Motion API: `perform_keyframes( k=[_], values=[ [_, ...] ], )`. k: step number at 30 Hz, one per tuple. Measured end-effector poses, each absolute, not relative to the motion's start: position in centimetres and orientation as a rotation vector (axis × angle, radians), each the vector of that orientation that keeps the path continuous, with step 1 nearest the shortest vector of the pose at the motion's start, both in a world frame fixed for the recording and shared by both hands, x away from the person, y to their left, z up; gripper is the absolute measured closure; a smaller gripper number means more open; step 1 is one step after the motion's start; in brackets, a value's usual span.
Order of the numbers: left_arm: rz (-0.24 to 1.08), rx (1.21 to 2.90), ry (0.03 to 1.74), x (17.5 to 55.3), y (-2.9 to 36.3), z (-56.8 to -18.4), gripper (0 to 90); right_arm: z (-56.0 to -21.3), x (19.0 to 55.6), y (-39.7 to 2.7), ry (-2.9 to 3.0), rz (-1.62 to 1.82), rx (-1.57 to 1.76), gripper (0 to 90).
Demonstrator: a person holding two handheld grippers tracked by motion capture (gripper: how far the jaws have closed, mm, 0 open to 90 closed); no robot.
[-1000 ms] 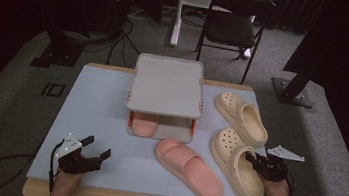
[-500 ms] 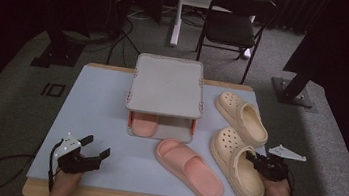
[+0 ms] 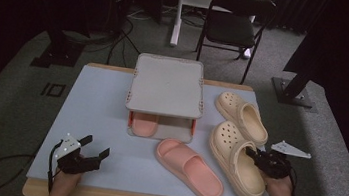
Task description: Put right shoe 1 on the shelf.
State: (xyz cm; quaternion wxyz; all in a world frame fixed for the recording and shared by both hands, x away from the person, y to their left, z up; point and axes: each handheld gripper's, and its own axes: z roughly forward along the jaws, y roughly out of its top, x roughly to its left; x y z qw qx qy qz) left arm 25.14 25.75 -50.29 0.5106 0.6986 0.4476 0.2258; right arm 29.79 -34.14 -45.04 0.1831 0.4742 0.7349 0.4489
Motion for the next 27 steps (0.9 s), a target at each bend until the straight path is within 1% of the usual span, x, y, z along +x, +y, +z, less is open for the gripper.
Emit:
perform_keyframes(
  k=[8,27],
  values=[
    [0.544,1.681,1.079,25.1,25.8,-50.4,13.2,-43.2,30.2,-33.9,2.016,1.275,1.368,77.2],
    [0.572,1.683,1.067,25.0,25.7,-50.4,13.2,-36.3,32.0,-32.4,1.897,1.304,1.374,77.2]
  ],
)
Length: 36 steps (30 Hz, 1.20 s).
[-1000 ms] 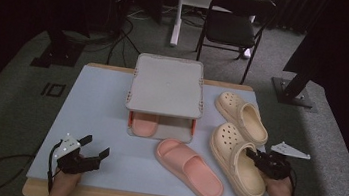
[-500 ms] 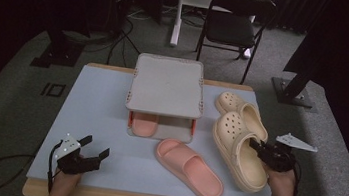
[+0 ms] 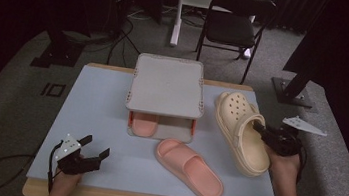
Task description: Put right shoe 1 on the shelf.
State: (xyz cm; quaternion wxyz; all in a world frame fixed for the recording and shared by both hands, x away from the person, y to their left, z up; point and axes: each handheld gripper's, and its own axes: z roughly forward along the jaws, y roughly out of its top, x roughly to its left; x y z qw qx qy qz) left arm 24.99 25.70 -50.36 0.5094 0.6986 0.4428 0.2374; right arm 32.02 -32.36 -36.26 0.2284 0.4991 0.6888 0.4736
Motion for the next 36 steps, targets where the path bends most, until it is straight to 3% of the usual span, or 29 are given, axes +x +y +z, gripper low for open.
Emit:
perform_keyframes(
  k=[18,36],
  values=[
    [0.598,1.677,1.082,25.0,25.8,-50.6,13.2,-31.5,35.3,-29.0,1.823,1.313,1.401,77.1],
    [0.618,1.683,1.079,24.9,26.0,-50.7,13.2,-30.3,38.1,-23.6,1.802,1.337,1.415,77.1]
  ],
)
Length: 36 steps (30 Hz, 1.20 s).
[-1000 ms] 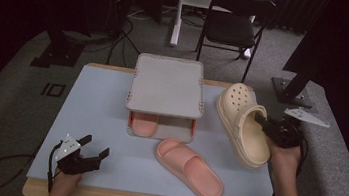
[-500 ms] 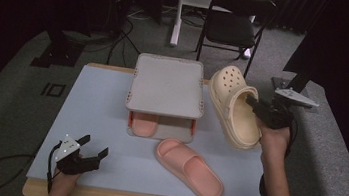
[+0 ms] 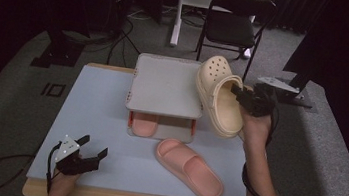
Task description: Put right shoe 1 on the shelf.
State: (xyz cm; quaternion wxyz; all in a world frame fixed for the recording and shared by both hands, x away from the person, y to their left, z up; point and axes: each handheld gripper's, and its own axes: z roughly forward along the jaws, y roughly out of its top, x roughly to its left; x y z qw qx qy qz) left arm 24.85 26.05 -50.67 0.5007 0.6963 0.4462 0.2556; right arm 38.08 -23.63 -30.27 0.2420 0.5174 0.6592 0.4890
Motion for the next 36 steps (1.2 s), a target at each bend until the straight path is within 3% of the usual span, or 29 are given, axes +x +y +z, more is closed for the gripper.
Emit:
perform_keyframes(
  k=[36],
  values=[
    [0.624,1.693,1.051,24.3,26.1,-50.6,13.2,-29.9,42.5,-12.6,1.799,1.392,1.419,77.0]
  ],
)
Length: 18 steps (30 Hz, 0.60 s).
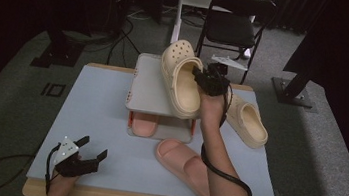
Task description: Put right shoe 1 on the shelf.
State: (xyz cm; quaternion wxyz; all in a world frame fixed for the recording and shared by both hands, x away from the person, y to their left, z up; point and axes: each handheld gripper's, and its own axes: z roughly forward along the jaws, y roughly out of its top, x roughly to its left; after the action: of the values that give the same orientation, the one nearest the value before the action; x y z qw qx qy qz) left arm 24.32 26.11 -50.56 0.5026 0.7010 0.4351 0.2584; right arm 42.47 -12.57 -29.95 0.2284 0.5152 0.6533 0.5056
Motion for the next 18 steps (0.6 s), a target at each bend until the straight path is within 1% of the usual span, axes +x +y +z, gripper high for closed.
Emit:
perform_keyframes(
  k=[18],
  values=[
    [0.618,1.684,1.052,24.2,26.3,-50.6,13.2,-30.8,43.9,-8.1,1.763,1.413,1.447,77.0]
  ],
)
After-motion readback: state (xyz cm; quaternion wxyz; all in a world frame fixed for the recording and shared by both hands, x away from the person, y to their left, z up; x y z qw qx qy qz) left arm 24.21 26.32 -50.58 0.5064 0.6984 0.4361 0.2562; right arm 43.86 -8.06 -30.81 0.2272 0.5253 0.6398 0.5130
